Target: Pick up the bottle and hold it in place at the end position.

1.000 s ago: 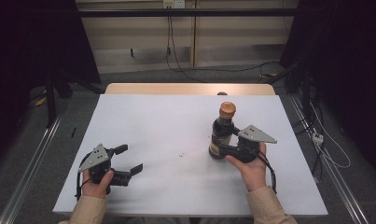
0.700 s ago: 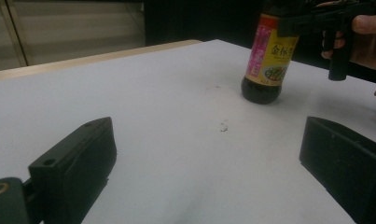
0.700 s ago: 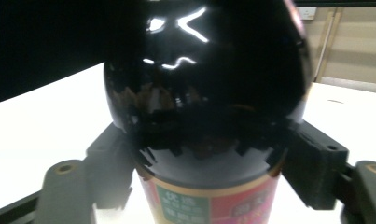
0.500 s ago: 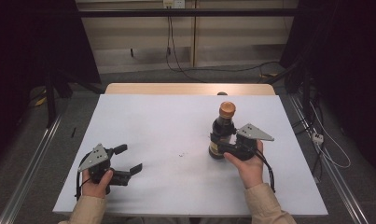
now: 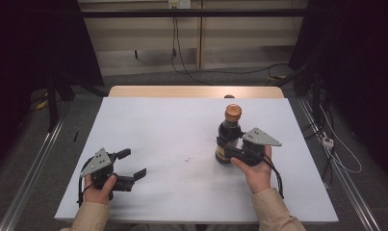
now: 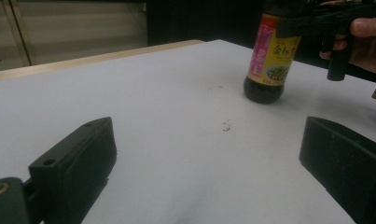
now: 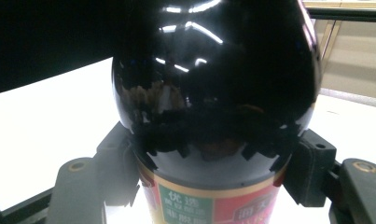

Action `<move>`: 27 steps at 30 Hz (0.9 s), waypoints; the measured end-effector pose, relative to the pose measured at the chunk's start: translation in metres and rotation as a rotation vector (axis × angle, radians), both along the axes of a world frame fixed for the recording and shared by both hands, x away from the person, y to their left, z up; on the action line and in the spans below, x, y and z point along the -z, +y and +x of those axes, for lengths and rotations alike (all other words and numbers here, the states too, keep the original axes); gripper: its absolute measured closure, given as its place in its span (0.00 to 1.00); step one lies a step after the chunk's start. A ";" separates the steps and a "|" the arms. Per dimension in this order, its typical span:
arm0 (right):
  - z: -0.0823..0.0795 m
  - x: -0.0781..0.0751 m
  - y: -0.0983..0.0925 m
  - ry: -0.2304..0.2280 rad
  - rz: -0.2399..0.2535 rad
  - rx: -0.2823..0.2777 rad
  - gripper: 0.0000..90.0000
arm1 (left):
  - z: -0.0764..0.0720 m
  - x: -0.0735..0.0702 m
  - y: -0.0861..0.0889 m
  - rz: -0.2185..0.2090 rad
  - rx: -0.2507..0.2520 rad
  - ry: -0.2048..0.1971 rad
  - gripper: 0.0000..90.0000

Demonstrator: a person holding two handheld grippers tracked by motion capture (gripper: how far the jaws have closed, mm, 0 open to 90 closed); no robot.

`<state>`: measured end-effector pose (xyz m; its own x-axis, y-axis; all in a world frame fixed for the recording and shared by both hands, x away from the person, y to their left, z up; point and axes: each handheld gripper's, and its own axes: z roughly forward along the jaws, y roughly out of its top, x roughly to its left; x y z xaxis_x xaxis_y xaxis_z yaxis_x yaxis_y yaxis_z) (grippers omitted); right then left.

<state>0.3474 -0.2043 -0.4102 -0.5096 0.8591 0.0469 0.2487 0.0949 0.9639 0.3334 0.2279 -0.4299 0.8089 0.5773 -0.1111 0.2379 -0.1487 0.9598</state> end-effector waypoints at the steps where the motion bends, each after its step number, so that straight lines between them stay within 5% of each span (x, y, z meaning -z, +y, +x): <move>1: 0.000 0.000 0.001 -0.003 -0.006 -0.002 0.34 | 0.000 0.000 0.000 0.000 0.000 -0.001 0.04; 14: 0.013 -0.011 0.019 -0.018 0.026 -0.034 0.34 | 0.000 0.000 0.001 0.001 0.000 -0.006 0.04; 27: 0.032 -0.013 0.039 -0.003 0.000 -0.071 0.34 | 0.001 0.001 0.002 -0.005 0.002 0.005 0.04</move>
<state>0.3791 -0.1649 -0.3970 -0.5695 0.8207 0.0455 0.2384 0.1119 0.9647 0.3345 0.2294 -0.4305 0.8094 0.5753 -0.1175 0.2422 -0.1447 0.9594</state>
